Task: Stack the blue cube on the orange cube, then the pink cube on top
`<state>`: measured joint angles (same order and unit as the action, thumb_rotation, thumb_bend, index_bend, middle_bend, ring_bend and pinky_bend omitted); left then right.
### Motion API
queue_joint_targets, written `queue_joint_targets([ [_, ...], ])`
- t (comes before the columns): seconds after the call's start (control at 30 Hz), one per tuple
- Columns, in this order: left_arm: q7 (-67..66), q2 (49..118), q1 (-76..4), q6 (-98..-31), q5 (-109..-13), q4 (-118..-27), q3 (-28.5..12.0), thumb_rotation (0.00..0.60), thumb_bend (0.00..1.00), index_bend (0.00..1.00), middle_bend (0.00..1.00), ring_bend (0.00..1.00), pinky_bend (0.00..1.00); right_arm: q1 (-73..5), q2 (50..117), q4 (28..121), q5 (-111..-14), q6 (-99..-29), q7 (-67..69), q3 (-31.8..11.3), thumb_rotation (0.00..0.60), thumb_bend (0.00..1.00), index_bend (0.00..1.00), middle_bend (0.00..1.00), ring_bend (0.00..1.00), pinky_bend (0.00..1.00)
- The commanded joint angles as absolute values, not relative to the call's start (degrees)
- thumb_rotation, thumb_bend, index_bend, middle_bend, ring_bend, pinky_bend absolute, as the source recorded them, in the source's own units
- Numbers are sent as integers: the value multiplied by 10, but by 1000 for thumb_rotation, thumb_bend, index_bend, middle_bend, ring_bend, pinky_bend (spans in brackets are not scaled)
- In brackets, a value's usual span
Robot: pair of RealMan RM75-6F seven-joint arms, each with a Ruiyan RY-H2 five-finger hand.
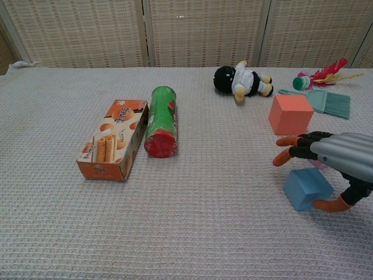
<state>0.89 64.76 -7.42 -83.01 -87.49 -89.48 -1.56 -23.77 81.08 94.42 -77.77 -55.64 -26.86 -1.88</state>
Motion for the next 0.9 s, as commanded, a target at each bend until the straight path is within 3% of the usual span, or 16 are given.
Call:
queue_joint_targets([
  [0.03, 8, 648, -75, -829, -875, -895, -15, 600, 458, 76, 33, 0, 181, -238, 814, 940, -772, -560, -275, -17, 600, 172, 336, 0, 0, 0],
  [0.53, 15, 645, -76, -827, -877, -894, -13, 600, 459, 78, 32, 0, 182, -227, 826, 937, -780, -625, -287, -16, 600, 172, 489, 0, 0, 0],
  [0.9, 10, 645, -78, -822, -876, -896, -11, 600, 456, 78, 32, 0, 181, -284, 751, 993, -754, -613, -353, -85, 600, 172, 516, 0, 0, 0],
])
